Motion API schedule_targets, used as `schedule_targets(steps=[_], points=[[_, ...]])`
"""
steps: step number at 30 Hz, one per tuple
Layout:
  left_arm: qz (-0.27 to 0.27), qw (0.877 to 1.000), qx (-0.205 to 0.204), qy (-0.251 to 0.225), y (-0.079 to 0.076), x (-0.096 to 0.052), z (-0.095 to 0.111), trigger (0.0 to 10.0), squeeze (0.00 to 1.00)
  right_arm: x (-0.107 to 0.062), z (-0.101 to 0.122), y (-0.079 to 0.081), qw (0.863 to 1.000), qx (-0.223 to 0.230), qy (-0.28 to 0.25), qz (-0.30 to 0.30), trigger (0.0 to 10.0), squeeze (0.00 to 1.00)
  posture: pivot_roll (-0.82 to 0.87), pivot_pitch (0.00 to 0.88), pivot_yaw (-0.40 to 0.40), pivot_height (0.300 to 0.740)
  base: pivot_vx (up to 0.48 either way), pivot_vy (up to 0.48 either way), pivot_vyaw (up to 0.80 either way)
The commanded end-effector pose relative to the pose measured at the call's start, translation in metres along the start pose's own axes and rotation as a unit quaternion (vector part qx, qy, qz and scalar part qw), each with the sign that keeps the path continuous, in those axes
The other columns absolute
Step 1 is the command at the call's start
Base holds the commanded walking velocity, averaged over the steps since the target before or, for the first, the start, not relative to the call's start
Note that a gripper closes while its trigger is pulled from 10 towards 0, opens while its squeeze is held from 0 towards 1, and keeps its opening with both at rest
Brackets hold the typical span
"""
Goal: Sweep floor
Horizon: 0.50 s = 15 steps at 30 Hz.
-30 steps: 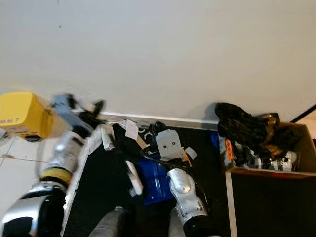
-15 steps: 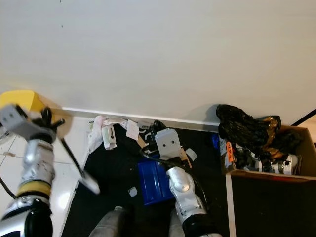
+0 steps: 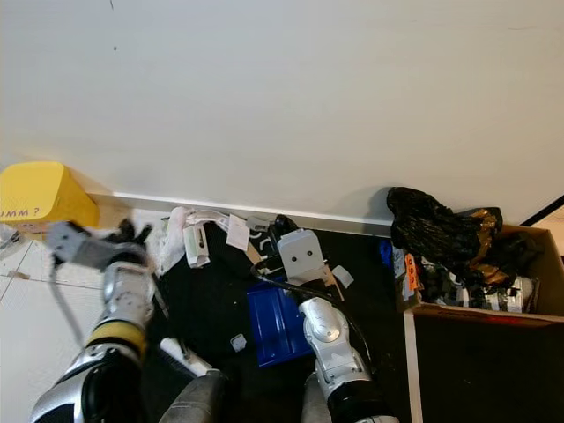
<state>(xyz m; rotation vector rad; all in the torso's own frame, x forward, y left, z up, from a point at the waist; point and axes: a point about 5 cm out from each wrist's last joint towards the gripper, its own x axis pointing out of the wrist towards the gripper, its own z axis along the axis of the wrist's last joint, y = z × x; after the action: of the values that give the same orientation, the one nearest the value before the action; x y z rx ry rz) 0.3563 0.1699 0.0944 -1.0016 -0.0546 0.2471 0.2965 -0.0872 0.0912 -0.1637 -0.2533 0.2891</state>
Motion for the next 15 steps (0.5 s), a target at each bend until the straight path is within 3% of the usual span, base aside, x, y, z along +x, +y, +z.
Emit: schedule_targets(steps=[1, 4, 15], points=[[0.021, 0.993, -0.092, 0.077, 0.004, -0.013, -0.040, 10.0, 0.00, -0.007, -0.010, 0.011, 0.999, 0.028, 0.024, 0.004, 10.0, 0.00, 0.04, 0.287, 0.073, 0.740, 0.000, 0.000, 0.00], [-0.001, 0.987, -0.122, 0.106, -0.004, -0.016, -0.050, 10.0, 0.00, -0.007, -0.009, 0.013, 0.999, 0.030, 0.023, 0.004, 10.0, 0.00, 0.03, 0.290, 0.075, 0.740, 0.000, 0.000, 0.00], [-0.027, 0.970, -0.158, 0.183, -0.009, -0.034, -0.078, 10.0, 0.00, -0.008, -0.009, 0.010, 0.999, 0.030, 0.023, 0.002, 10.0, 0.00, 0.04, 0.294, 0.074, 0.740, 0.000, 0.000, 0.00]])
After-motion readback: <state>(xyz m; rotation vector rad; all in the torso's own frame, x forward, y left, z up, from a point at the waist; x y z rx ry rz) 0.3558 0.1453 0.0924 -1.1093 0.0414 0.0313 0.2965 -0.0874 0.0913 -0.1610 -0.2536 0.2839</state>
